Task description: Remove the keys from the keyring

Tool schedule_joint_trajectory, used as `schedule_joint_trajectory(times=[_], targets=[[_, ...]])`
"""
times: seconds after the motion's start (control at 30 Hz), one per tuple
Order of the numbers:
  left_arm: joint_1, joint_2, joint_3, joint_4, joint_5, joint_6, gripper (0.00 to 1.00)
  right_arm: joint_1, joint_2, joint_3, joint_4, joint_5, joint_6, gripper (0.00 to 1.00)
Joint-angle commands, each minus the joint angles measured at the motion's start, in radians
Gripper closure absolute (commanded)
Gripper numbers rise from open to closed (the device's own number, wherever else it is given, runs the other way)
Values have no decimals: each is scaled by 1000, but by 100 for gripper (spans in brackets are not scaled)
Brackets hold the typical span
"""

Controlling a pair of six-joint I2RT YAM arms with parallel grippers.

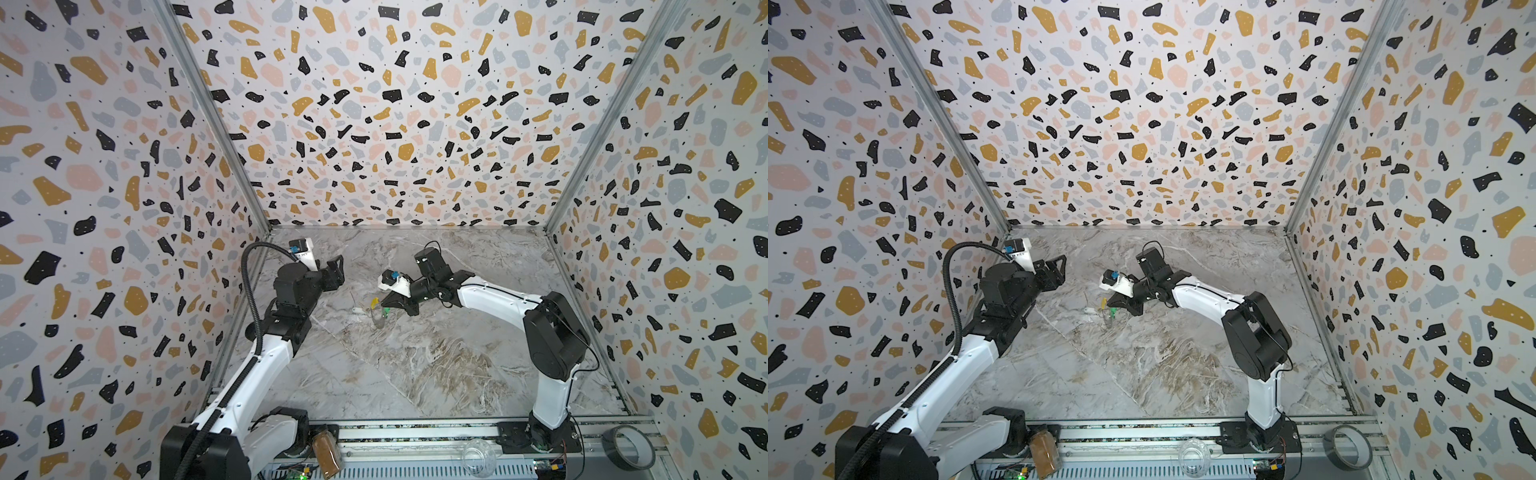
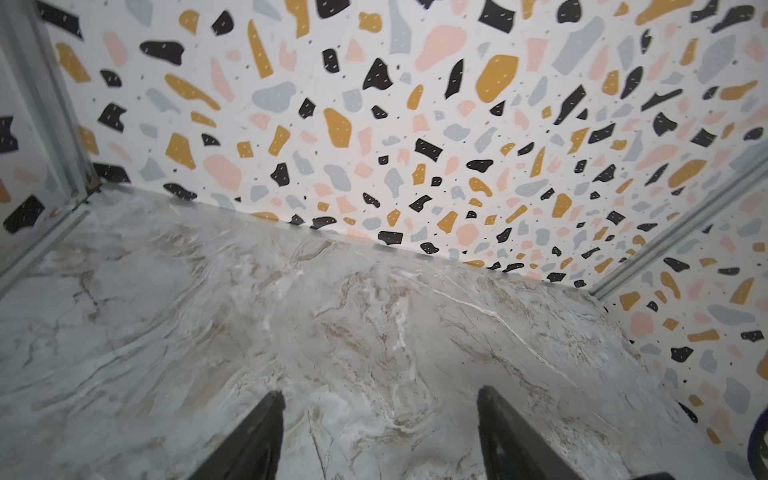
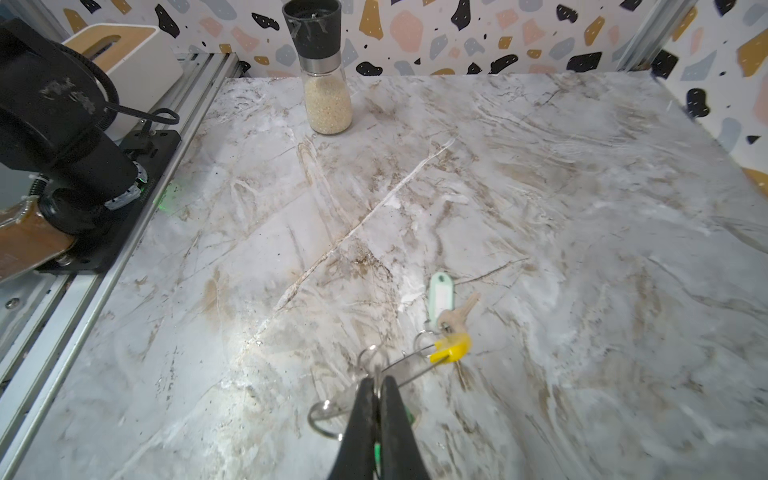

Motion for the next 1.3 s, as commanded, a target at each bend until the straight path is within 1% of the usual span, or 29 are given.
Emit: schedule_joint_trajectory(times=[0.0, 0.07, 0.13, 0.17, 0.23, 0.33, 0.4, 0.47, 0.57, 0.63, 0.73, 0.9, 1.07, 1.27], targets=[[-67, -25, -7, 66, 26, 189, 33, -31, -90, -16, -40, -55, -115, 97], [-113, -34, -3, 56, 64, 296, 36, -46, -118, -26, -71, -56, -151, 98], [-164, -41, 2, 44, 87, 416, 42, -61, -152, -41, -102, -57, -186, 98], [-184, -43, 4, 12, 102, 466, 45, -68, -168, -52, -105, -59, -200, 98], [-213, -45, 11, -20, 174, 559, 52, -81, -211, -77, -112, -66, -213, 98], [-247, -53, -1, -40, 255, 659, 60, -95, -248, -85, -150, -99, -223, 98], [-278, -52, -21, -43, 298, 749, 66, -95, -261, -80, -190, -107, -225, 98], [-303, -38, -30, -41, 333, 807, 69, -93, -268, -68, -228, -117, -215, 98], [-334, -8, -13, -84, 383, 893, 71, -89, -281, -62, -273, -126, -213, 98], [-342, 7, 2, -124, 409, 923, 72, -81, -299, -71, -270, -95, -206, 98], [-346, 16, -5, -136, 447, 951, 72, -67, -326, -94, -263, -60, -200, 98], [-358, 37, -6, -171, 445, 974, 73, -51, -355, -121, -241, -36, -174, 98], [-388, 42, -23, -150, 427, 965, 73, -37, -362, -124, -241, -24, -171, 98], [-402, 43, -38, -111, 434, 935, 76, -30, -365, -128, -235, -9, -171, 98]])
